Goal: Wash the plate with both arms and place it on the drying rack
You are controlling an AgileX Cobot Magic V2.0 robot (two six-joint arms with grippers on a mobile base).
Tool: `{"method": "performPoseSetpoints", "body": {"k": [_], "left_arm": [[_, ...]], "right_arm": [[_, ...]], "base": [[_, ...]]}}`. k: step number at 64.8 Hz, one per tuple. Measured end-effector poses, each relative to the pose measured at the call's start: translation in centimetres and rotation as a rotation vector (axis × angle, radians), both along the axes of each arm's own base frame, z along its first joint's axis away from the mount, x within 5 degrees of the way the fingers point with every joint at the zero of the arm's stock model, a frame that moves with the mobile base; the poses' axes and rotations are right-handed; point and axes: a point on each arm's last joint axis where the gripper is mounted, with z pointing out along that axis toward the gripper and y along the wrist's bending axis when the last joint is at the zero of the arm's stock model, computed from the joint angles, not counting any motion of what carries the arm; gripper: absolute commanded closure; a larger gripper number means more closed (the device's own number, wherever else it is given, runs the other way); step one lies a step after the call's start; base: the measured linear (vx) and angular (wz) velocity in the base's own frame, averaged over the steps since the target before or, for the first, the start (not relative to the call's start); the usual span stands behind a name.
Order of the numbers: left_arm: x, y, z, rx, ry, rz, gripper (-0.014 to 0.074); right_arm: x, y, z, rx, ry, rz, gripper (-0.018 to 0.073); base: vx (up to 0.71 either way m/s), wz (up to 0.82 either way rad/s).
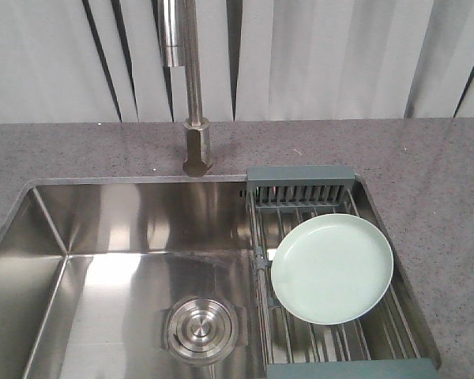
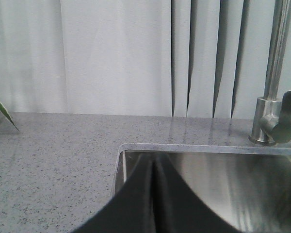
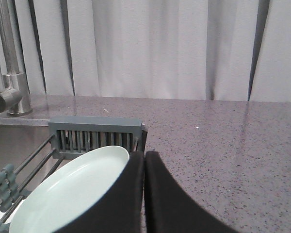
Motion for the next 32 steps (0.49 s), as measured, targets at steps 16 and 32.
{"method": "performPoseSetpoints", "body": {"k": [16,32], "left_arm": [[0.0,0.0,0.0,0.0,0.0,0.0,0.0603],[0.0,0.0,0.0,0.0,0.0,0.0,0.0603]], "right_arm": [[0.0,0.0,0.0,0.0,0.0,0.0,0.0566],[0.0,0.0,0.0,0.002,0.0,0.0,0.0566]], "base": [[0.0,0.0],[0.0,0.0]]}}
